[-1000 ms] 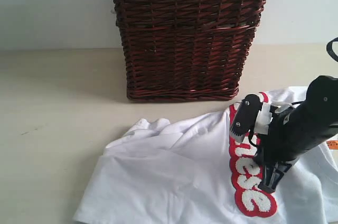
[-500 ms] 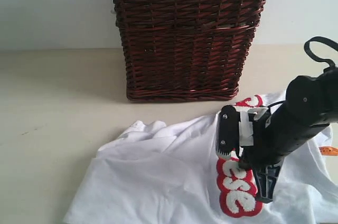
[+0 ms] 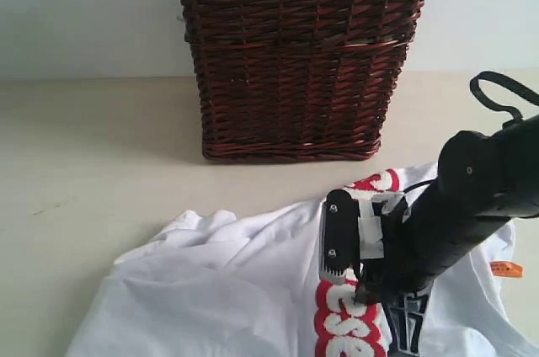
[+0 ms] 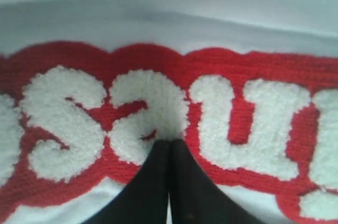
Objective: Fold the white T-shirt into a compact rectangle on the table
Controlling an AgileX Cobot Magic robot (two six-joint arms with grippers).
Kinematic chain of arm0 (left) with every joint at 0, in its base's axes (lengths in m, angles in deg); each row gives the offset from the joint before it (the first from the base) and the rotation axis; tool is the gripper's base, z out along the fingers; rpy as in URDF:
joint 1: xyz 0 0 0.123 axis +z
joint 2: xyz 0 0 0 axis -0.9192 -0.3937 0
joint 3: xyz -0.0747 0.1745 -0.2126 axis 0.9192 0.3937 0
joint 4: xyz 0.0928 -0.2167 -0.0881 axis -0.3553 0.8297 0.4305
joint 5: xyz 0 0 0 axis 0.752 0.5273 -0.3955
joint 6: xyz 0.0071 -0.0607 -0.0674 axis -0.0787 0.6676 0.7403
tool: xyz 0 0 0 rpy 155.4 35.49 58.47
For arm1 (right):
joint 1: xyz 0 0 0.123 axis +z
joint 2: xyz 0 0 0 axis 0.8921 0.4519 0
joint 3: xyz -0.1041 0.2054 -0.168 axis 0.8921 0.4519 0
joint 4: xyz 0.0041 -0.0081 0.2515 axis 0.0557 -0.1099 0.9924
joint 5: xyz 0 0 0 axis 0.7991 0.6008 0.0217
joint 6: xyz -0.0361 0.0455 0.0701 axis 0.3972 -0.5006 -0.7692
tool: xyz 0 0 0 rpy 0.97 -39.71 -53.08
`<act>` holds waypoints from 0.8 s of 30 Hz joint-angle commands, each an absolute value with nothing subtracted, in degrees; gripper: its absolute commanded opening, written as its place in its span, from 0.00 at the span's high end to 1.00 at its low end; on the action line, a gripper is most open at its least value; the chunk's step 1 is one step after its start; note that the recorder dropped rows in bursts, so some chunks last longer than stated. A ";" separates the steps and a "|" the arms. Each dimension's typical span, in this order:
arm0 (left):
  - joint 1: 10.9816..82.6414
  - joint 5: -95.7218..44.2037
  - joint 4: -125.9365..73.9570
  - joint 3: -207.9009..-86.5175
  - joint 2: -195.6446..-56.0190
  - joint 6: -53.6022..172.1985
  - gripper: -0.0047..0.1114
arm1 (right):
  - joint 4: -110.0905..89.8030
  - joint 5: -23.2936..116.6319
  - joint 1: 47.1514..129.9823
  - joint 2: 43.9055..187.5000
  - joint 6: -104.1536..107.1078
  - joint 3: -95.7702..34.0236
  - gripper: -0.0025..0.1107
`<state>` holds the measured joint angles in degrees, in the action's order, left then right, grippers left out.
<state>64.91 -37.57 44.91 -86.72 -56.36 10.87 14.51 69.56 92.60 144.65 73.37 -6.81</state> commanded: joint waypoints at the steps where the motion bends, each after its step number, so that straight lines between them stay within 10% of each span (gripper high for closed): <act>1: 65.06 -37.42 44.74 -86.52 -56.02 10.68 0.96 | 19.94 63.77 93.16 132.26 71.54 -5.71 0.98; 24: 65.06 -37.42 44.74 -86.52 -56.02 10.68 0.96 | -4.48 51.03 61.74 130.10 32.64 -5.71 0.57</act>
<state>64.91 -37.57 44.91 -86.72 -56.36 10.87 -4.33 54.57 64.26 128.21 37.92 -5.76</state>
